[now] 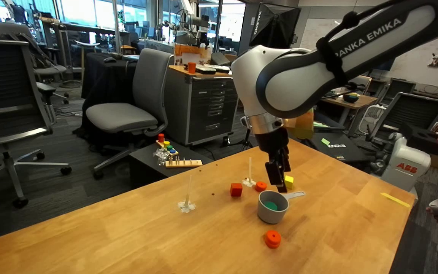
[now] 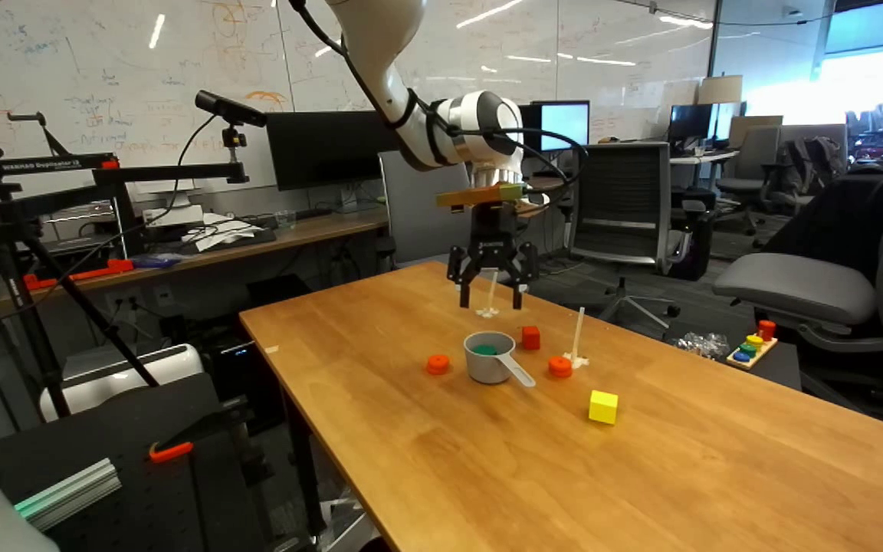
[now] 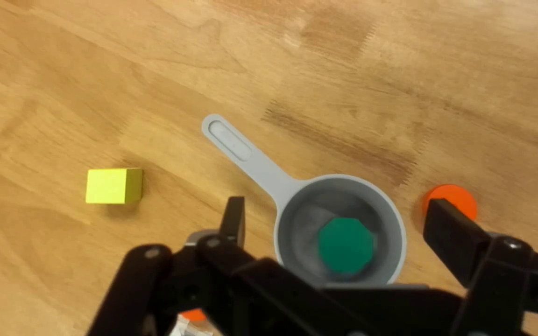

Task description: Put the green, orange and yellow b=objects and put them in the pot

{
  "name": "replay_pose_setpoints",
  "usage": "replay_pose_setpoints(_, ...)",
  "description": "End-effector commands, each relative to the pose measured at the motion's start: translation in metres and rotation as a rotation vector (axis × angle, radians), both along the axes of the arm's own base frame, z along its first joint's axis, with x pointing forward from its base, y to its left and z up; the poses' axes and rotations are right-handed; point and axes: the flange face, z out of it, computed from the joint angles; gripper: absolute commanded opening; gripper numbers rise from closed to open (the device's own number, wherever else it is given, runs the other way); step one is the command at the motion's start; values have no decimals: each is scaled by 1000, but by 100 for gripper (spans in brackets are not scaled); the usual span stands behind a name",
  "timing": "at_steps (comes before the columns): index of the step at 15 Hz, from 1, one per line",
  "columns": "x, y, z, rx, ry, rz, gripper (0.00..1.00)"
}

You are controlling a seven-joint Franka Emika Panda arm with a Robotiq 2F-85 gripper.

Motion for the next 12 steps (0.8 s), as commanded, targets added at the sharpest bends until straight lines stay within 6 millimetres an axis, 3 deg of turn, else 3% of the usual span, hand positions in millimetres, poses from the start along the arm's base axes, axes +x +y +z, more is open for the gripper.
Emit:
replay_pose_setpoints(1, 3, 2, 21, -5, -36, -7, 100)
replay_pose_setpoints(4, 16, 3, 45, -7, -72, 3, 100)
replay_pose_setpoints(10, 65, 5, 122, -34, -226, -13, 100)
replay_pose_setpoints(12, 78, 3, 138, -19, -258, -26, 100)
